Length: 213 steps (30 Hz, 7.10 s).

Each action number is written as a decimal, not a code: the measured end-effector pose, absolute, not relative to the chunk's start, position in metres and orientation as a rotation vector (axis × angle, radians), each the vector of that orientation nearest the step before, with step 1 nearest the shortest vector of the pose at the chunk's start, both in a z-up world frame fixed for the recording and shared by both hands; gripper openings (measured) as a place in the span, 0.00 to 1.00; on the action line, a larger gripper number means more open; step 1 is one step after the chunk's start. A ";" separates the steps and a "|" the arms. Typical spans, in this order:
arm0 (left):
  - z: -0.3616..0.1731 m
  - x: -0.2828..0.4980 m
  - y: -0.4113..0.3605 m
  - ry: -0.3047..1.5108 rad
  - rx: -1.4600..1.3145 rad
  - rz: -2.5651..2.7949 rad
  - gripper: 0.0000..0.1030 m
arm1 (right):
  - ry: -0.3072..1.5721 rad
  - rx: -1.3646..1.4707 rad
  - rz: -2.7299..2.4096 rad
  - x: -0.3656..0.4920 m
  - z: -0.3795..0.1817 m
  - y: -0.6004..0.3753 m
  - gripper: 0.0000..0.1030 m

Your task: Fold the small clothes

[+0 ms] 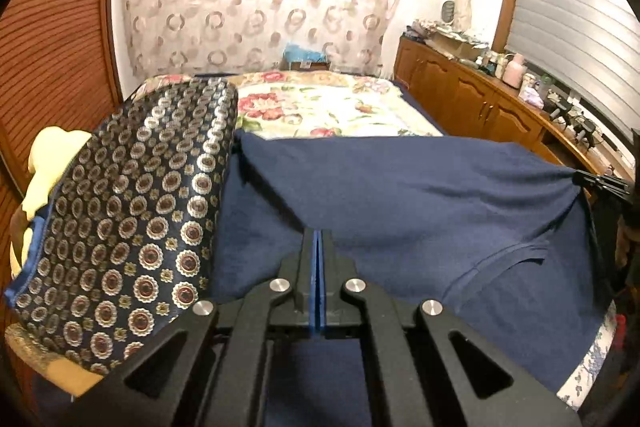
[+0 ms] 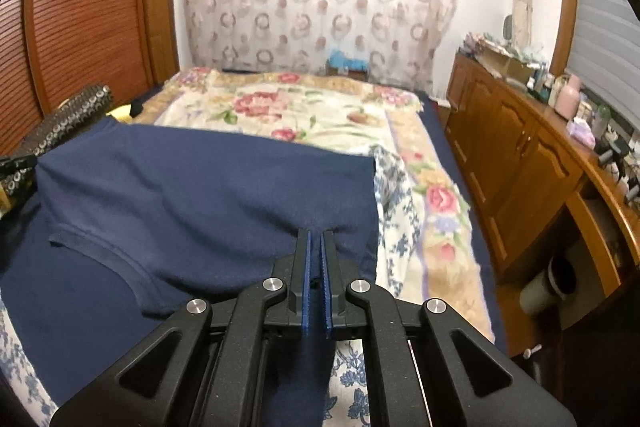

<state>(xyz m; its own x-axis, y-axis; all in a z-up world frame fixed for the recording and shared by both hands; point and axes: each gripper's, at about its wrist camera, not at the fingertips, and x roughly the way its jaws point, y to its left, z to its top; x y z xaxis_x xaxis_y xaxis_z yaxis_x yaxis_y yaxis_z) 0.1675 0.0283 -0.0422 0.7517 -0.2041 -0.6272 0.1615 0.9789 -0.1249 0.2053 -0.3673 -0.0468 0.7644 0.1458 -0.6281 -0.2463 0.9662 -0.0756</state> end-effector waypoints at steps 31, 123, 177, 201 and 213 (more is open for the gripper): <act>-0.006 0.051 0.037 0.645 0.017 -0.273 0.00 | 0.608 -0.166 0.262 0.062 -0.011 -0.373 0.01; -0.111 0.074 0.071 0.902 -0.017 -0.123 0.81 | 0.820 -0.190 0.314 0.117 -0.120 -0.314 0.56; 0.037 0.106 -0.207 0.642 0.129 -0.774 0.32 | 0.664 -0.024 0.261 0.053 -0.061 -0.388 0.53; -0.017 0.105 -0.092 0.678 0.067 -0.471 0.57 | 0.752 -0.125 0.413 0.114 -0.085 -0.306 0.53; -0.038 0.105 -0.063 0.695 0.027 -0.406 0.57 | 0.809 -0.134 0.412 0.132 -0.102 -0.305 0.53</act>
